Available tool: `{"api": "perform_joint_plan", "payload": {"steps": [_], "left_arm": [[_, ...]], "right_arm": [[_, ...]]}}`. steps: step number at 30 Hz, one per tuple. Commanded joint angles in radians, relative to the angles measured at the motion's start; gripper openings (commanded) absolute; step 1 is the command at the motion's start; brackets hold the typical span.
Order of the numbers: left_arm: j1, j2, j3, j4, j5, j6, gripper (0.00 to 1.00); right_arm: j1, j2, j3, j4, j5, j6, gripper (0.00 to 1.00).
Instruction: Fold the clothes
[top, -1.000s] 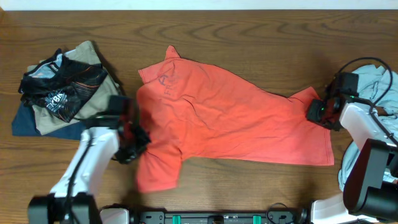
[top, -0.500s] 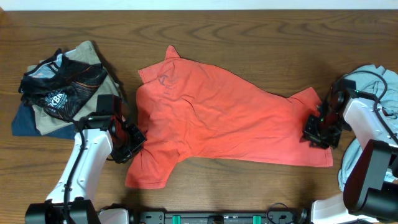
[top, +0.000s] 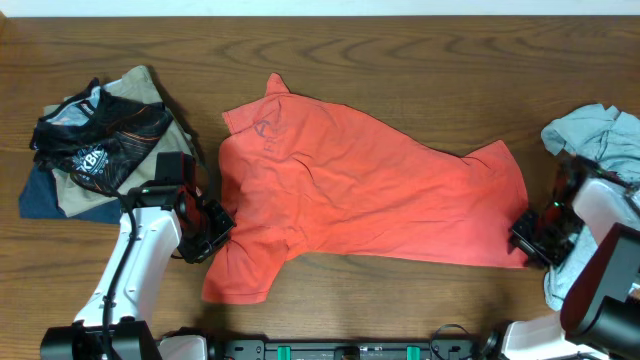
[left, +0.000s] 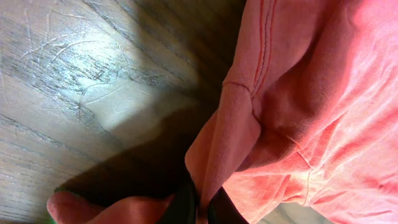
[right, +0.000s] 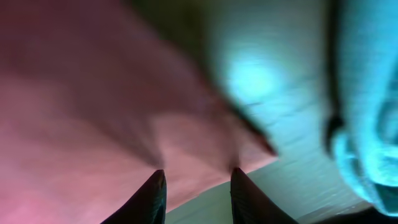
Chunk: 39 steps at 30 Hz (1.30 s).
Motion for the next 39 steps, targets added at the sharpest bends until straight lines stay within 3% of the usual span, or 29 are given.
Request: {"api": "perform_joint_plan", "payload": {"steps": [1, 6, 11, 16, 20, 21, 29, 39], "left_arm": [[-0.003, 0.0, -0.01, -0.007, -0.003, 0.013, 0.06], [-0.003, 0.0, -0.01, -0.006, -0.003, 0.013, 0.06], [-0.003, 0.0, -0.01, -0.007, -0.003, 0.013, 0.07], [-0.003, 0.0, -0.01, -0.008, -0.003, 0.013, 0.06], [-0.003, 0.0, -0.01, -0.012, -0.002, 0.014, 0.06], [-0.003, 0.0, -0.009, -0.014, -0.002, 0.014, 0.06], [-0.002, -0.016, 0.092, -0.014, 0.135, 0.147, 0.06], [-0.002, -0.18, 0.451, -0.09, 0.237, 0.262, 0.06]], "right_arm": [[-0.059, -0.013, -0.018, 0.024, 0.023, 0.023, 0.42], [-0.092, -0.013, -0.019, 0.04, 0.023, 0.01, 0.6], [-0.081, -0.013, -0.045, 0.081, 0.019, 0.011, 0.64], [-0.069, -0.013, -0.109, 0.171, -0.021, 0.001, 0.43], [-0.068, -0.013, -0.128, 0.235, -0.114, -0.051, 0.05], [-0.068, -0.013, -0.125, 0.245, -0.142, -0.063, 0.01], [-0.069, -0.042, 0.077, 0.092, -0.334, -0.179, 0.01], [-0.068, -0.196, 0.516, -0.268, -0.402, -0.332, 0.01]]}}
